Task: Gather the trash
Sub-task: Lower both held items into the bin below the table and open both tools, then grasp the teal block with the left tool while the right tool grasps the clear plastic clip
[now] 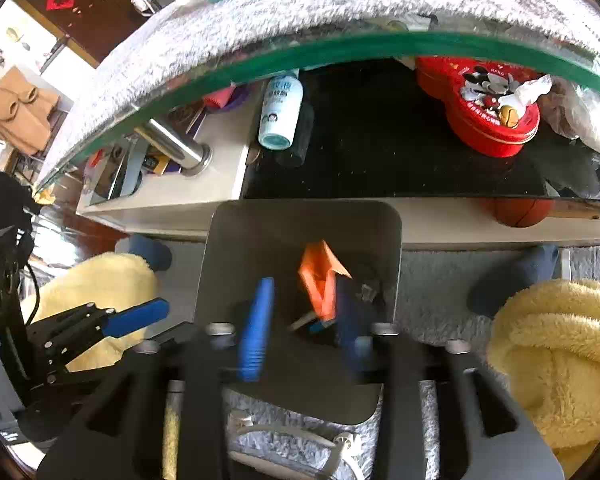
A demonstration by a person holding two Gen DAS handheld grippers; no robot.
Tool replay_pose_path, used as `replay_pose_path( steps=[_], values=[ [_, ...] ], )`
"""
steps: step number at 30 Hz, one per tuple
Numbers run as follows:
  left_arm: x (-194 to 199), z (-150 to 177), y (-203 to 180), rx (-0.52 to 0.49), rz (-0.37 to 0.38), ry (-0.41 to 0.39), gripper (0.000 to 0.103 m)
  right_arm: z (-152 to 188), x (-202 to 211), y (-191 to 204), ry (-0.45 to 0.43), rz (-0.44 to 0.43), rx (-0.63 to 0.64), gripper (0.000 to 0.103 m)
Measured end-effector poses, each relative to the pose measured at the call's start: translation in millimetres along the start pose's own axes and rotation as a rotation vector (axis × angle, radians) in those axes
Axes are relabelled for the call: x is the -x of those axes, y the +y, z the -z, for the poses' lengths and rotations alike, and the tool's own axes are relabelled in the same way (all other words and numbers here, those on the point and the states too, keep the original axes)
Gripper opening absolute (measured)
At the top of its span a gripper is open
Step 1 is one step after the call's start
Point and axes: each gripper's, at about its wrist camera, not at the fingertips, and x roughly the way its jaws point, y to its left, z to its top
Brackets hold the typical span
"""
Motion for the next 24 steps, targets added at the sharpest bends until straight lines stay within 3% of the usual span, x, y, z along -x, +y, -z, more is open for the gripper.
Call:
replay_pose_path(
  steps=[2,4,7,12,24],
  values=[
    [6,-3,1,-0.001,-0.014,-0.018,0.049,-2,5,0,-0.017,0.005,-0.001,0.059],
    [13,-6,3,-0.003,-0.026,-0.034,0.059,-6,13,-1,-0.043,0.019,-0.005,0.077],
    [24,-12,5,-0.003,-0.038,-0.064,0.075,-14,29,-3,-0.092,0.055,-0.004,0.094],
    [46,-23,6,0.002,-0.036,-0.117,0.09,-29,51,-5,-0.123,0.076,0.0,0.094],
    [81,-55,2,-0.017,-0.03,-0.202,0.095,-69,100,-12,-0.261,0.098,-0.008,0.099]
  ],
)
